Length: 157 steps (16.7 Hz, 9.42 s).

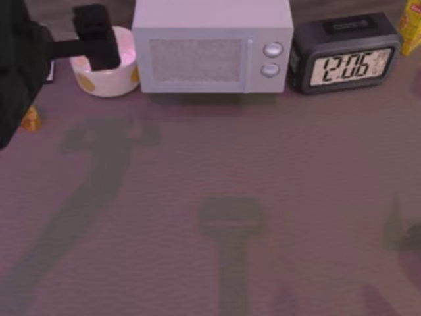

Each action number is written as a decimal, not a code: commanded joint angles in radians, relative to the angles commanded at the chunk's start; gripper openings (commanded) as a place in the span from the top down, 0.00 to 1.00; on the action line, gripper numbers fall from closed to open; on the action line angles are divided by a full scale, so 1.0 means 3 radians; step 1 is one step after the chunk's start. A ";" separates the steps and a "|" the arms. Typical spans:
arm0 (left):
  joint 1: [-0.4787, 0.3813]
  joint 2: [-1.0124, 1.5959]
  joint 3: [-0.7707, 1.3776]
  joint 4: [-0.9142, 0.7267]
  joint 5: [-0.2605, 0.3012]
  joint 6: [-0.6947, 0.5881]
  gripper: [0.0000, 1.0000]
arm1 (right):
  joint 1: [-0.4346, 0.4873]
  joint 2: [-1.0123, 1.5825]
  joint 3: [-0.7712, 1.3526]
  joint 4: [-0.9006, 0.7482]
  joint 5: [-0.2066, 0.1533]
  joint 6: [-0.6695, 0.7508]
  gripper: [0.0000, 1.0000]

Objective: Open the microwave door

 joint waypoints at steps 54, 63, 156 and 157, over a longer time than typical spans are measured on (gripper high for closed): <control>-0.1081 0.3827 0.2828 0.0076 -0.0776 -0.0392 1.00 | 0.0000 0.0000 0.0000 0.0000 0.0000 0.0000 0.00; -0.1006 0.4298 0.3964 -0.1196 -0.0474 -0.0684 1.00 | 0.0000 0.0000 0.0000 0.0000 0.0000 0.0000 0.00; -0.0712 0.3877 0.4104 -0.2888 0.0576 -0.0638 1.00 | 0.0000 0.0000 0.0000 0.0000 0.0000 0.0000 0.00; -0.0712 0.3877 0.4104 -0.2888 0.0576 -0.0638 1.00 | 0.0000 0.0000 0.0000 0.0000 0.0000 0.0000 0.00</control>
